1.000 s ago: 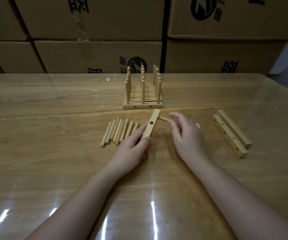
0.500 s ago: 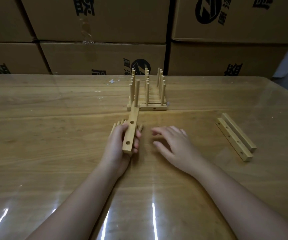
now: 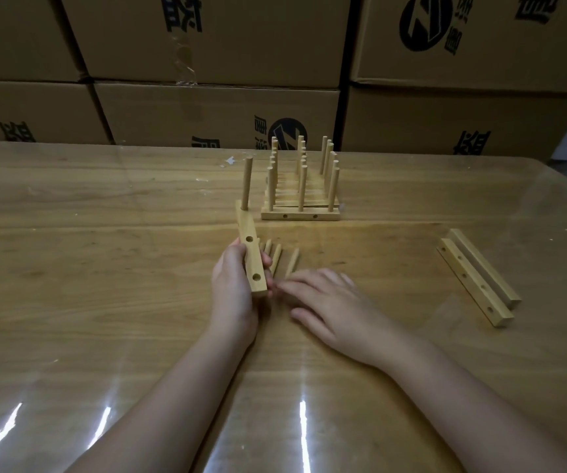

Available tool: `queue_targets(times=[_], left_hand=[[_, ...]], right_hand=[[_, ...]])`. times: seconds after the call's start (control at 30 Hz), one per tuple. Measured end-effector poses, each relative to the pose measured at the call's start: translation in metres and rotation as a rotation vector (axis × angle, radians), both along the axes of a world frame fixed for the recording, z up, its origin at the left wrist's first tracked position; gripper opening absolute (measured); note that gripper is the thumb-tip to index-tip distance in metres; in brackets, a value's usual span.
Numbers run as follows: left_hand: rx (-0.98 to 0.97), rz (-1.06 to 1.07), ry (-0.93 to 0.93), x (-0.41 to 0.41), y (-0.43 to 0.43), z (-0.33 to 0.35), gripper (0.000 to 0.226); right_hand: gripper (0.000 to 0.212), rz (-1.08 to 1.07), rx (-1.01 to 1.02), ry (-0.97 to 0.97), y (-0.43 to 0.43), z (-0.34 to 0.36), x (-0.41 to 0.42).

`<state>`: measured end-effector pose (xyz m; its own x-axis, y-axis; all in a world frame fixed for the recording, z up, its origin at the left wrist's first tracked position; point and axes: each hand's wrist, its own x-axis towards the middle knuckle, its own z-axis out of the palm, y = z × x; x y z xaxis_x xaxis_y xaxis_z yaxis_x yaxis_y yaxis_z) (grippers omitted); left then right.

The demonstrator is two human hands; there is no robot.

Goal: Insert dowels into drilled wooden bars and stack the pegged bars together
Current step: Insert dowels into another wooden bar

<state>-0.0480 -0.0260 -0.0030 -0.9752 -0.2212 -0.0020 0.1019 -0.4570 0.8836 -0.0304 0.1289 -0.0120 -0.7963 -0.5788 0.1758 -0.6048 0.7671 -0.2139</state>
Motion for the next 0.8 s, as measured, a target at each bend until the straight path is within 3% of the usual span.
queue_targets(times=[0.13,0.27,0.43,0.57,0.7,0.8], left_hand=[[-0.043,-0.040,-0.021,0.0014,0.0013,-0.0009,0.026],[-0.078,-0.074,-0.017,0.0023,0.0021,-0.0022,0.024],[-0.124,-0.119,-0.028,0.0031,0.0025,-0.0010,0.025],[-0.215,-0.128,-0.013,0.0041,0.0035,-0.0005,0.027],[-0.249,-0.129,-0.017,0.0054,0.0048,-0.0002,0.039],[-0.257,-0.155,-0.027,0.0055,0.0051,-0.0016,0.028]], right_hand=[[0.045,-0.115,-0.081,0.158,0.0028,-0.0037,0.0022],[0.030,-0.293,-0.059,0.087,0.0017,-0.0047,-0.0026],[0.010,-0.563,-0.207,0.069,0.0051,-0.0024,-0.0048],[0.042,-0.621,-0.088,0.113,0.0045,-0.0057,-0.0052],[0.040,-0.671,-0.034,0.107,0.0071,-0.0059,-0.0065],[0.039,-0.628,-0.063,0.068,0.0072,-0.0030,-0.0069]])
